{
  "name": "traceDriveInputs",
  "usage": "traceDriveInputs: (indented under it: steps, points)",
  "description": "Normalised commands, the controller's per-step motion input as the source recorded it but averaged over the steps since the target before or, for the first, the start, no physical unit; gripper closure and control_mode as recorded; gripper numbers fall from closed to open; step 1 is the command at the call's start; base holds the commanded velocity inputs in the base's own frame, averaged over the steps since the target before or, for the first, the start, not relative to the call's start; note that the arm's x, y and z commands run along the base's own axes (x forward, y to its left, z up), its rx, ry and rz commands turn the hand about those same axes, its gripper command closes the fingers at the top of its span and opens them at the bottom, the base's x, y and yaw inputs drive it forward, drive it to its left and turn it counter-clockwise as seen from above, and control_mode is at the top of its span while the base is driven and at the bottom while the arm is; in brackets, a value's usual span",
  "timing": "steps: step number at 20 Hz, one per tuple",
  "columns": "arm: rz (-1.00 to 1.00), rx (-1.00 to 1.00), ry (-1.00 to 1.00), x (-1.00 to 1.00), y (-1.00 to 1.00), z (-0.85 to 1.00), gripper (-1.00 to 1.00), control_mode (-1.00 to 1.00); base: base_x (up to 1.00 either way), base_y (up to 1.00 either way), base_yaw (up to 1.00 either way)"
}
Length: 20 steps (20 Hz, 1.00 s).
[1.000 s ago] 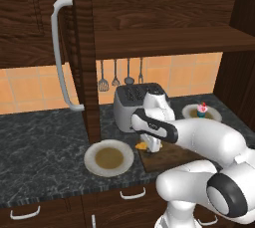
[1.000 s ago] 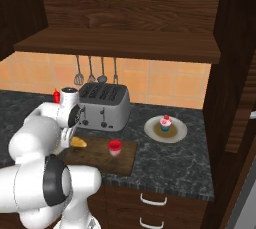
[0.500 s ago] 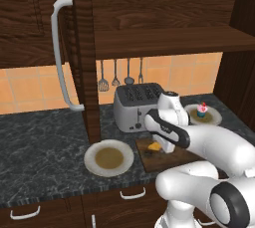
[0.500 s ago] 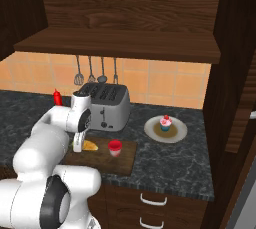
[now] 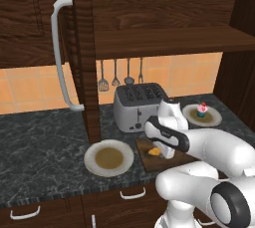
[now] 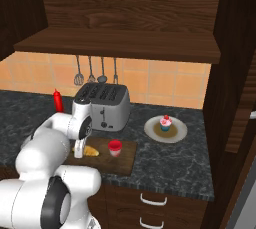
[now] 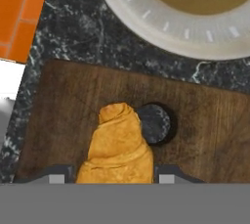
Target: From the different types of pastries on the counter, select a croissant and place it on the cutting board. Then retrieve a jar of jam from the cabinet and place it alongside the croissant on the cutting board.
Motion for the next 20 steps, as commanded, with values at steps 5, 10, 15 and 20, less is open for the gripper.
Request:
traceDriveInputs:
  steps: [5,10,15,20]
  points:
    - [0.00,0.00,0.00,0.05,0.00,-0.29,1.00,-1.00,0.00,0.00,0.00]
    - [0.00,0.00,0.00,0.00,0.00,-0.21,-1.00,-1.00,0.00,0.00,0.00]
    - [0.00,0.00,0.00,0.00,0.00,0.08,-1.00,-1.00,0.00,0.00,0.00]
    - [0.00,0.02,0.00,0.00,-0.10,0.49,-1.00,-1.00,0.00,0.00,0.00]
